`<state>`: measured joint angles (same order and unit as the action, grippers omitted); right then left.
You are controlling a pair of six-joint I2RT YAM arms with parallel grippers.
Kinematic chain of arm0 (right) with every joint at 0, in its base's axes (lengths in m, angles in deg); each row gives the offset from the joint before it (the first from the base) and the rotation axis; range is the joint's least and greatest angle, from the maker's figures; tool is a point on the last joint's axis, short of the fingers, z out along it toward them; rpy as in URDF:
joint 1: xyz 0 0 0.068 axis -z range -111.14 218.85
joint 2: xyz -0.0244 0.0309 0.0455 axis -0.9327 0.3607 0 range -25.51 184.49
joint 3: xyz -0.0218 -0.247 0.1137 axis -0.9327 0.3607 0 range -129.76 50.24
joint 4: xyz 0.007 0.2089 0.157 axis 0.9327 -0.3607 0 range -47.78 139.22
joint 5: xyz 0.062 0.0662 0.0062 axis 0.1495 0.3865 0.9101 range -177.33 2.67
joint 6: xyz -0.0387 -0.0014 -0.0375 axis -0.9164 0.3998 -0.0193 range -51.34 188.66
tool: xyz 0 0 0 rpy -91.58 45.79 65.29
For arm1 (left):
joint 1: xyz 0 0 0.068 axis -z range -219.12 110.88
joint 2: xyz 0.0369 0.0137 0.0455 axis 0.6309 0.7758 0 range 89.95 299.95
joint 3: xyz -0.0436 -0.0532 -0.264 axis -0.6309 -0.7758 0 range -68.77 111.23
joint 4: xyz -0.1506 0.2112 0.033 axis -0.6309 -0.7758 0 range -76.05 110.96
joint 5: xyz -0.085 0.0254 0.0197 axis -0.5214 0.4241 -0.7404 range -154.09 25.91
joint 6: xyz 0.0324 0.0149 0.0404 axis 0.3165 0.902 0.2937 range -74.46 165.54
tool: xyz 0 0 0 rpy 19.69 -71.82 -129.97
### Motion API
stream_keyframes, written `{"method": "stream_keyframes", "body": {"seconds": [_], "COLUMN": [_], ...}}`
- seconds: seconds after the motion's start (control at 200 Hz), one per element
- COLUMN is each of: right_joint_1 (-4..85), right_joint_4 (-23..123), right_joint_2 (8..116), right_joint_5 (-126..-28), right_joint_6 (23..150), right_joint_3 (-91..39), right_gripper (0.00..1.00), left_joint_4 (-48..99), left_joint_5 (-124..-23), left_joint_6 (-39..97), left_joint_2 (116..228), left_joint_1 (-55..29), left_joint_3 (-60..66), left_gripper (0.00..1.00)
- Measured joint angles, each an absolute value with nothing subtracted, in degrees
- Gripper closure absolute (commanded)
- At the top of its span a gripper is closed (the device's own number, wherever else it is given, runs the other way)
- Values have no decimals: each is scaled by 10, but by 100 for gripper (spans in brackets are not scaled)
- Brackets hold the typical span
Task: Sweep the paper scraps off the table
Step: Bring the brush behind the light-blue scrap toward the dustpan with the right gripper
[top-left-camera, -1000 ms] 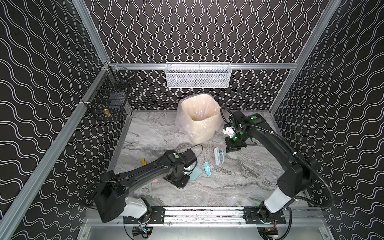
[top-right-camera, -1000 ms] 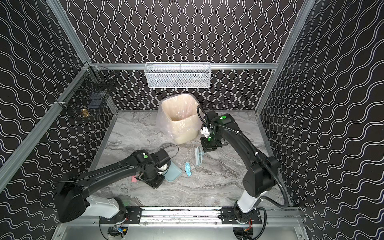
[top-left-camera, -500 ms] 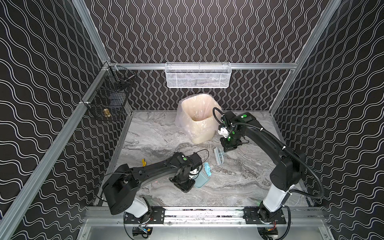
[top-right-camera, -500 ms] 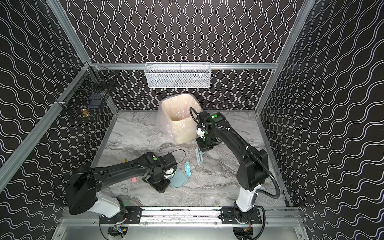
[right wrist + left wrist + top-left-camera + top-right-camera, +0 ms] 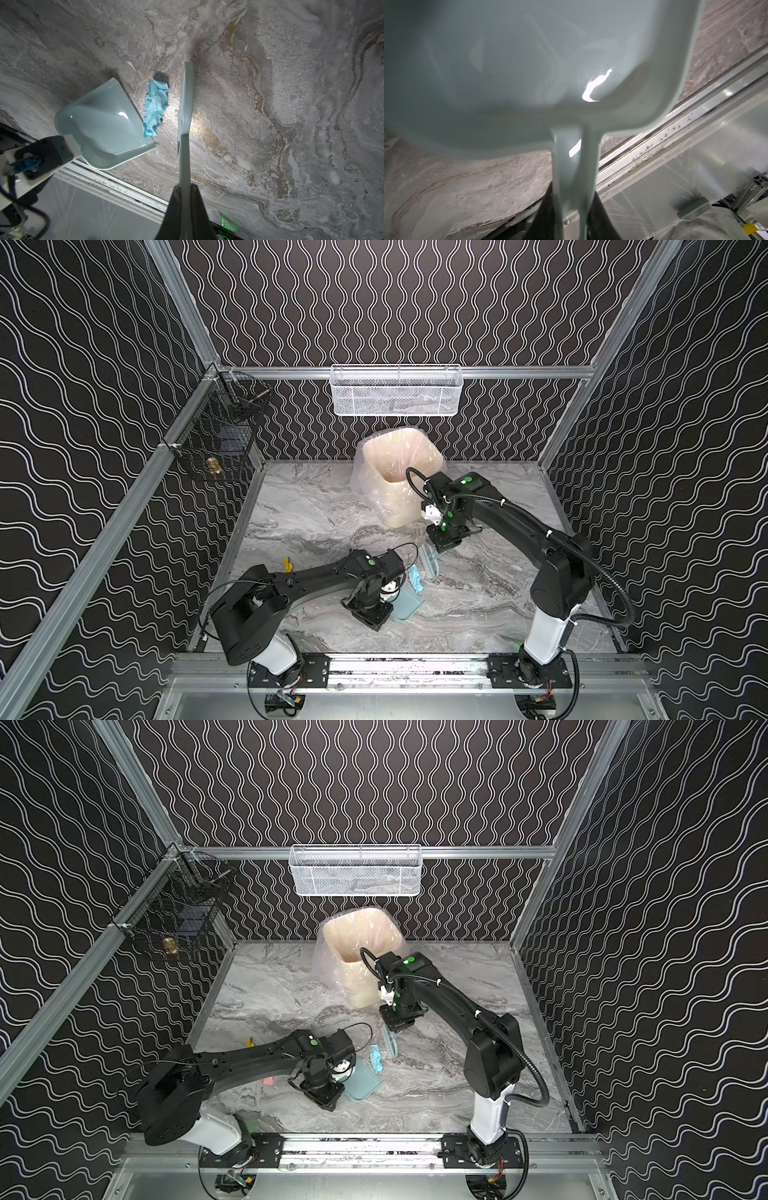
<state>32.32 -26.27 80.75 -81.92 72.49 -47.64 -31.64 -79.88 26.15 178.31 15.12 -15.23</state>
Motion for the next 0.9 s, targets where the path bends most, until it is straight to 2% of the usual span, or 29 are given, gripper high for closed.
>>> {"method": "stream_keyframes", "body": {"seconds": [0.596, 0.901], "right_joint_1": [243, 324], "right_joint_4": [-280, -287], "right_joint_2": [780, 750], "right_joint_5": [-732, -743], "right_joint_6": [697, 713], "right_joint_3": [-440, -470], "right_gripper": [100, 100], "left_joint_4": [-255, -239], "left_joint_5": [-790, -750], "left_joint_6": [244, 228], "left_joint_2": [1784, 1718], "left_joint_1": [151, 151], "left_joint_3": [-179, -205], "left_gripper": [100, 100]}}
